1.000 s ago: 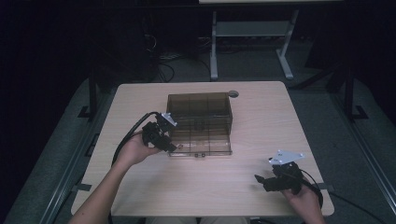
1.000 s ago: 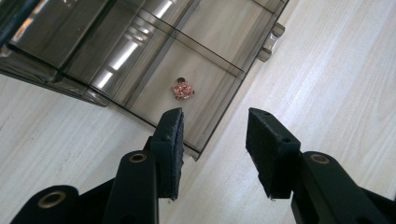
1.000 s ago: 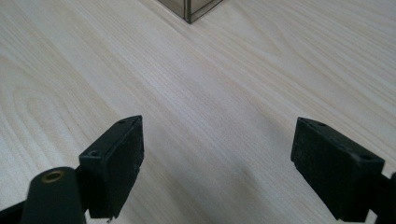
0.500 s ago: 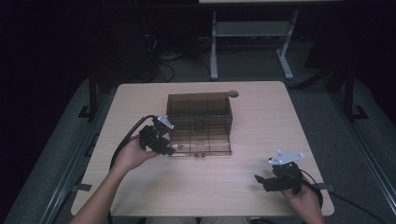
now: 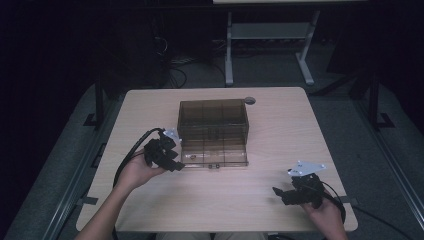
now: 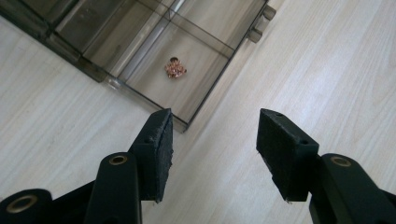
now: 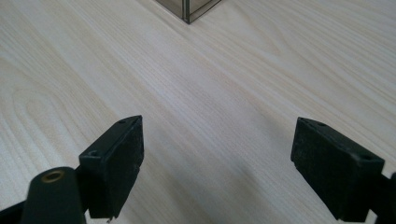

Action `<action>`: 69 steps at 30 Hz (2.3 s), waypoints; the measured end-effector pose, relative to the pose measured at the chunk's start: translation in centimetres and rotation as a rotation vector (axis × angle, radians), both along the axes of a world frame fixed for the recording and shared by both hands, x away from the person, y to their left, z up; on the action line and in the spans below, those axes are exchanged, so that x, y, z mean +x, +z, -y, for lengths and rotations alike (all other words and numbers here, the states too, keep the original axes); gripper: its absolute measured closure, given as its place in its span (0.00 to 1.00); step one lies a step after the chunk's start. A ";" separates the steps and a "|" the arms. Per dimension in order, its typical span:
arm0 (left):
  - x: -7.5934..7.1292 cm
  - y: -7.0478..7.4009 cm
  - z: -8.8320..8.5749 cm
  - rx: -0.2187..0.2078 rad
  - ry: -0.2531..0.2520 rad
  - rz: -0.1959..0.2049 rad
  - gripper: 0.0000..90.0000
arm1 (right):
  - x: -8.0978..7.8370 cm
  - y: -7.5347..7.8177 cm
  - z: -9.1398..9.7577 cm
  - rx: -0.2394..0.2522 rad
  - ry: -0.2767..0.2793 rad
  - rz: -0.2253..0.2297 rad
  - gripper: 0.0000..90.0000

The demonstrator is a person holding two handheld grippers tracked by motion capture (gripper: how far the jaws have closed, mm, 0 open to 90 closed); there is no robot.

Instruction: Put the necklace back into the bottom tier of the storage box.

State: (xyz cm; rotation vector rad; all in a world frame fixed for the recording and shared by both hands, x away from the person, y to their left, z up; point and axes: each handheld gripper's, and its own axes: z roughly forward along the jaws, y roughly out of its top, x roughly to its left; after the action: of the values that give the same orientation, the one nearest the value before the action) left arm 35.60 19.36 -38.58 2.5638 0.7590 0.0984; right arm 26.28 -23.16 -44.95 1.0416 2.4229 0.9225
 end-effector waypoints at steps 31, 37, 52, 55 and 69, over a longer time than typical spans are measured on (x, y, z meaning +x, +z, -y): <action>-3.5 -1.6 -2.8 -0.014 0.027 0.019 0.39 | 0.0 -0.1 -0.2 -0.002 -0.005 -0.005 0.18; -4.4 -1.6 -2.8 -0.021 0.026 0.028 0.39 | 0.0 -0.1 -0.2 -0.004 -0.003 -0.003 0.18; -6.1 -2.4 -4.0 -0.042 0.051 0.040 0.37 | -0.1 -0.1 -0.3 -0.006 -0.002 -0.008 0.18; -6.4 -2.6 -4.2 -0.048 0.055 0.039 0.36 | -0.1 -0.1 -0.3 -0.007 -0.003 -0.008 0.18; -8.2 -3.2 -5.3 -0.096 0.083 0.075 0.34 | -0.1 -0.3 -0.4 -0.007 -0.003 -0.010 0.18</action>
State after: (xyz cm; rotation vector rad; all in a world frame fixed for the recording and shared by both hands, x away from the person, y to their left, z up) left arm 27.40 24.68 -41.73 2.4246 0.8211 0.1796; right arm 26.18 -22.74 -45.21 1.0500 2.4304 0.9085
